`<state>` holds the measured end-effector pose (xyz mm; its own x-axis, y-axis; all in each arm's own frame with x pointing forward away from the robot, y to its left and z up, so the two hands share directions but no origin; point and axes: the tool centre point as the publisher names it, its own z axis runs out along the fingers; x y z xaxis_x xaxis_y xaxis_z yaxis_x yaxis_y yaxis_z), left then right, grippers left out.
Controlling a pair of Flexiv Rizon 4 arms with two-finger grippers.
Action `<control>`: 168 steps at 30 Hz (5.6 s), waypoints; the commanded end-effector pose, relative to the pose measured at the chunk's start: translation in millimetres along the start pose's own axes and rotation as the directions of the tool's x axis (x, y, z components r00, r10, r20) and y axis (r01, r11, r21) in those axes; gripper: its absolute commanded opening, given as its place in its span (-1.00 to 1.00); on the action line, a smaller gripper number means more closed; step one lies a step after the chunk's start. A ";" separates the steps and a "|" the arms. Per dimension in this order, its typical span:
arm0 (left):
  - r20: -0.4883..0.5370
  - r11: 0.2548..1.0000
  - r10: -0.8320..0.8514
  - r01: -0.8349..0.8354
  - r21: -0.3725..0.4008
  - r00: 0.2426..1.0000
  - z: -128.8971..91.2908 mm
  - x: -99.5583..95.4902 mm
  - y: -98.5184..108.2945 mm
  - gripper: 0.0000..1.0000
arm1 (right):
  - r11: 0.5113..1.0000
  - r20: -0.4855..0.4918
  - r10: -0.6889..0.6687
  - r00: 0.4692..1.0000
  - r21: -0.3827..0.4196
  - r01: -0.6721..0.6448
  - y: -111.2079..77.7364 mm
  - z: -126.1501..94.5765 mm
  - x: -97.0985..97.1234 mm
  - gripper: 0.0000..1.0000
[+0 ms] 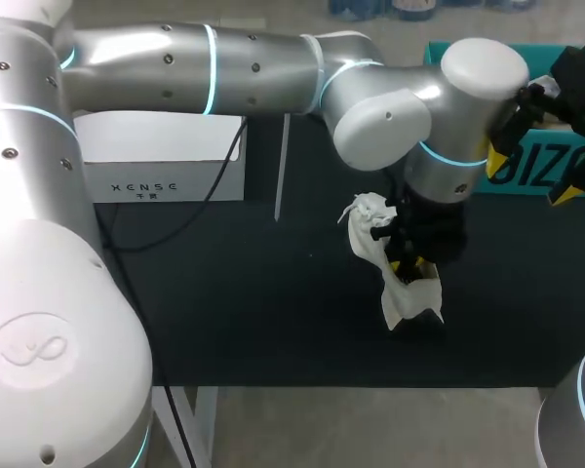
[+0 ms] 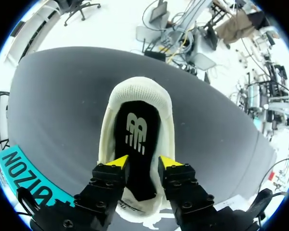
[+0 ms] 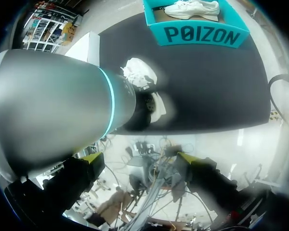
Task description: Take the shoe out of the shoebox, open the shoe tongue, remove and reinsert the insole, then place the shoe into the shoebox
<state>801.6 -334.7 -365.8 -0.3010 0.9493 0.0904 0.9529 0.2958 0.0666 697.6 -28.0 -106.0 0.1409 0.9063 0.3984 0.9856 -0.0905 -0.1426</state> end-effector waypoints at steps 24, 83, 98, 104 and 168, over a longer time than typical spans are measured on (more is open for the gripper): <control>0.073 0.998 -0.060 0.062 -0.024 0.995 -9.6 22.7 -3.2 1.00 | 0.990 0.037 0.090 0.995 -0.114 -0.085 6.5 -45.8 -20.3 1.00; 0.173 0.994 -0.047 0.063 -0.091 0.984 -39.4 0.1 58.2 -1.00 | 0.985 0.063 0.135 0.989 -0.115 -0.127 3.4 -52.3 -28.2 1.00; 0.187 0.977 -0.210 0.213 0.004 0.960 -47.9 27.7 35.4 -1.00 | 0.985 0.063 0.135 0.989 -0.115 -0.127 3.4 -52.3 -28.2 1.00; 0.115 0.882 -0.461 0.440 0.169 0.880 -68.0 53.5 14.1 -1.00 | 0.985 0.063 0.135 0.989 -0.115 -0.127 3.4 -52.3 -28.2 1.00; 0.010 0.261 -0.962 0.911 0.318 0.272 -91.3 91.0 -69.9 1.00 | 0.985 0.063 0.135 0.989 -0.115 -0.127 3.4 -52.3 -28.2 1.00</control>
<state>709.6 -290.2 -268.0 -0.9971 0.0734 -0.0177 0.0753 0.9839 -0.1620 700.5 -75.6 -70.2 0.2654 0.9096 0.3197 0.9641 -0.2517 -0.0843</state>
